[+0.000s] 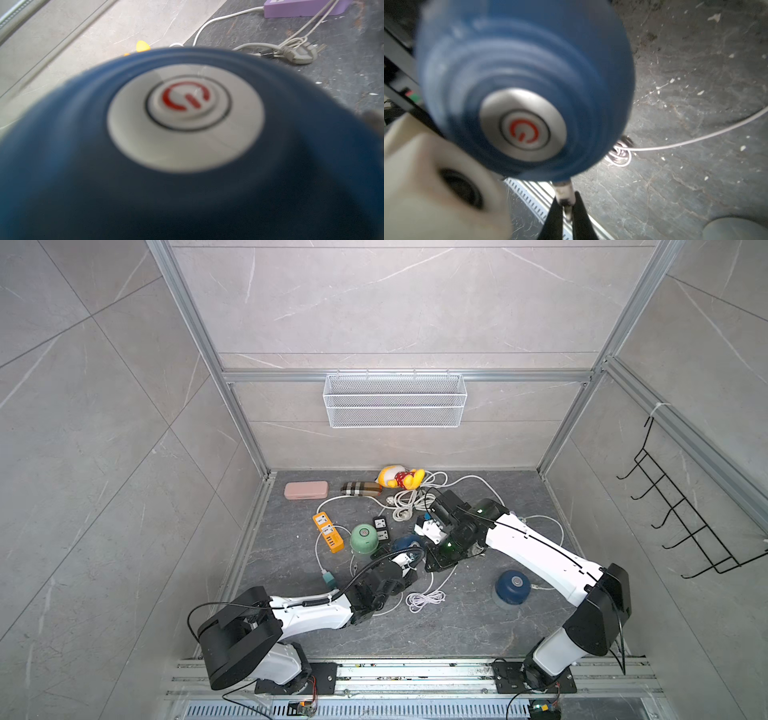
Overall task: Charge the cordless meat grinders
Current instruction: Insert the charging cable into the cordless meat grinder, then place the cordless meat grinder at the center of the board.
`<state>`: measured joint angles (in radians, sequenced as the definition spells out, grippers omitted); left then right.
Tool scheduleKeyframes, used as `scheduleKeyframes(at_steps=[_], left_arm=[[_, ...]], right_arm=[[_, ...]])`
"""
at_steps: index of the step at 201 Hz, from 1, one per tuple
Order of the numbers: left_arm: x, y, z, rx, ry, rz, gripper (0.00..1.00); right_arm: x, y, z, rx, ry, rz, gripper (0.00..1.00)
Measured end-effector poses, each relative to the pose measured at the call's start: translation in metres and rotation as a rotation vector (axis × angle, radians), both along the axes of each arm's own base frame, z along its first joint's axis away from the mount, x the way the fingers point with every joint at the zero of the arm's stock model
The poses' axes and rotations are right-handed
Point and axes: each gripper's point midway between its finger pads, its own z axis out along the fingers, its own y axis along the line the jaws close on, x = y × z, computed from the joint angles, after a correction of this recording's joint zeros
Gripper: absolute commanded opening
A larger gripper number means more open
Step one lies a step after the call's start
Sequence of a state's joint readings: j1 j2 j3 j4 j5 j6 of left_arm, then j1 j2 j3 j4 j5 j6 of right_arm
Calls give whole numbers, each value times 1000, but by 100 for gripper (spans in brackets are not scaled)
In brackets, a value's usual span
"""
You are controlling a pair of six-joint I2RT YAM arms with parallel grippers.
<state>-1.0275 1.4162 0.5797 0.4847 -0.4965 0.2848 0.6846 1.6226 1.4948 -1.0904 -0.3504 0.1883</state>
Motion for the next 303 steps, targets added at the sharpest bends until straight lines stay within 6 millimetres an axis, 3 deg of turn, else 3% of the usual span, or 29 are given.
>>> scheduleKeyframes(at_steps=[24,54,98,146,204,243,259,287,303], left_arm=[[-10,-6,-22,1,52,-48,35],[-13,-9,-49,7,117,-75,35],[2,-12,-72,-72,172,-35,36],[19,-24,-83,-200,192,-1,43],[24,-68,-87,-339,232,-58,50],[16,-114,-87,-398,241,-121,54],[10,-133,-88,-418,245,-146,62],[4,-151,-88,-438,243,-165,98],[4,-151,-87,-445,239,-151,100]], right_arm=[[8,-6,5,10,-77,-6,34],[3,-20,14,18,-142,-20,37],[0,-41,24,16,-207,-88,36],[1,-50,7,-14,-184,-145,35],[13,-67,15,-12,-223,-228,36],[25,-82,17,-20,-235,-287,36],[28,-84,17,-20,-237,-298,37],[31,-89,17,-22,-237,-315,39],[32,-91,17,-23,-237,-324,41]])
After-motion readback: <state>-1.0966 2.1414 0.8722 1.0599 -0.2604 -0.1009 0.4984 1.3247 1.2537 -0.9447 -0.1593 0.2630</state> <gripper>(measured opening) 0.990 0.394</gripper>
